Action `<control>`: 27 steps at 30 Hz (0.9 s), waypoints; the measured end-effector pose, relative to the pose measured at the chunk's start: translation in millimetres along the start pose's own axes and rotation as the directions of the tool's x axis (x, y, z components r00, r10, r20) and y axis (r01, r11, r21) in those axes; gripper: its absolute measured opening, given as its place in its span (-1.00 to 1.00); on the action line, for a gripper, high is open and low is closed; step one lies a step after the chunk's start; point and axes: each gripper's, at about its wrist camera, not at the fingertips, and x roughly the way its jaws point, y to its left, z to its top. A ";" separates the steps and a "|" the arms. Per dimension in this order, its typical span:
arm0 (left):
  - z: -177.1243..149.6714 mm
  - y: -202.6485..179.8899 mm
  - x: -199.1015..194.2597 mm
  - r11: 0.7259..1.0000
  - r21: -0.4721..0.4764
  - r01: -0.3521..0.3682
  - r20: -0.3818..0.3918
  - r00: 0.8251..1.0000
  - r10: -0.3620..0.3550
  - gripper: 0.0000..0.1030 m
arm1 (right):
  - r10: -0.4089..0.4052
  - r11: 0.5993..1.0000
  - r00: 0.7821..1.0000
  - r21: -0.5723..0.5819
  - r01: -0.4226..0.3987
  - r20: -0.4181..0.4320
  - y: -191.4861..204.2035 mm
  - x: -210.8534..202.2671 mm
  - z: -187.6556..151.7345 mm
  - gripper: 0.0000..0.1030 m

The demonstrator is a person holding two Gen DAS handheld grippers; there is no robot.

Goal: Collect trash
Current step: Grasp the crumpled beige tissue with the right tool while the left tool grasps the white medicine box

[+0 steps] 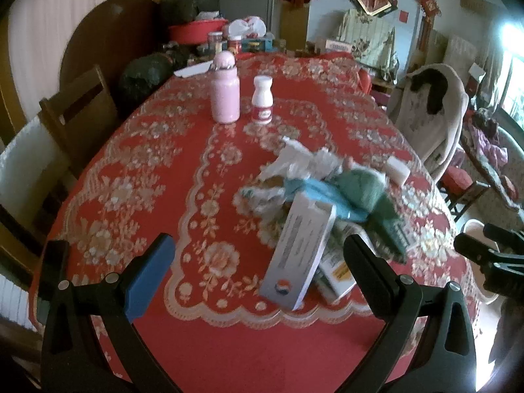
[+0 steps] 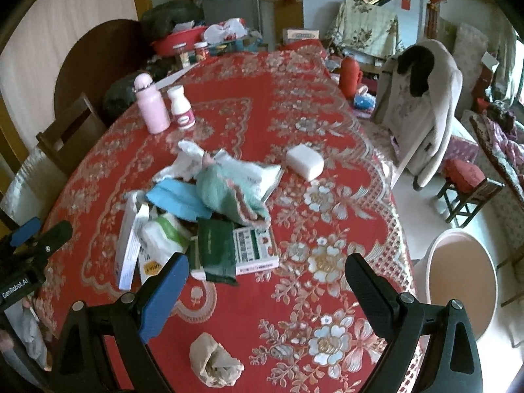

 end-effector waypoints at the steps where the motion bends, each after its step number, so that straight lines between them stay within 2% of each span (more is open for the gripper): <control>1: -2.2 2.9 1.0 1.000 -0.004 0.007 -0.013 1.000 -0.007 0.98 | 0.014 1.000 1.000 -0.007 -0.015 -0.013 1.4 2.5 -2.1 0.85; 5: -8.3 9.1 7.8 0.999 -0.006 0.039 -0.049 0.998 -0.039 0.98 | 0.053 0.998 0.996 -0.043 -0.056 -0.066 7.6 10.2 -14.1 0.85; 9: -14.4 5.1 20.0 0.997 0.036 0.069 -0.095 0.993 -0.065 0.98 | 0.101 0.990 0.987 -0.082 -0.111 -0.122 12.6 19.1 -34.9 0.85; 14: -17.1 3.7 36.5 0.994 0.037 0.103 -0.122 0.988 -0.097 0.98 | 0.147 0.983 0.971 -0.081 -0.165 -0.187 13.3 27.0 -57.1 0.83; 20: -13.1 4.9 65.5 0.990 0.006 0.144 -0.156 0.978 -0.141 0.98 | 0.165 0.978 0.956 -0.087 -0.192 -0.244 19.4 43.3 -74.2 0.60; 25: -8.2 -2.4 91.2 0.983 0.009 0.185 -0.193 0.965 -0.180 0.98 | 0.194 0.975 0.938 -0.046 -0.216 -0.286 20.3 60.7 -80.3 0.15; 27: -6.3 -6.9 98.7 0.980 0.027 0.197 -0.205 0.961 -0.187 0.98 | 0.209 0.974 0.937 -0.024 -0.225 -0.281 21.0 62.1 -81.0 0.08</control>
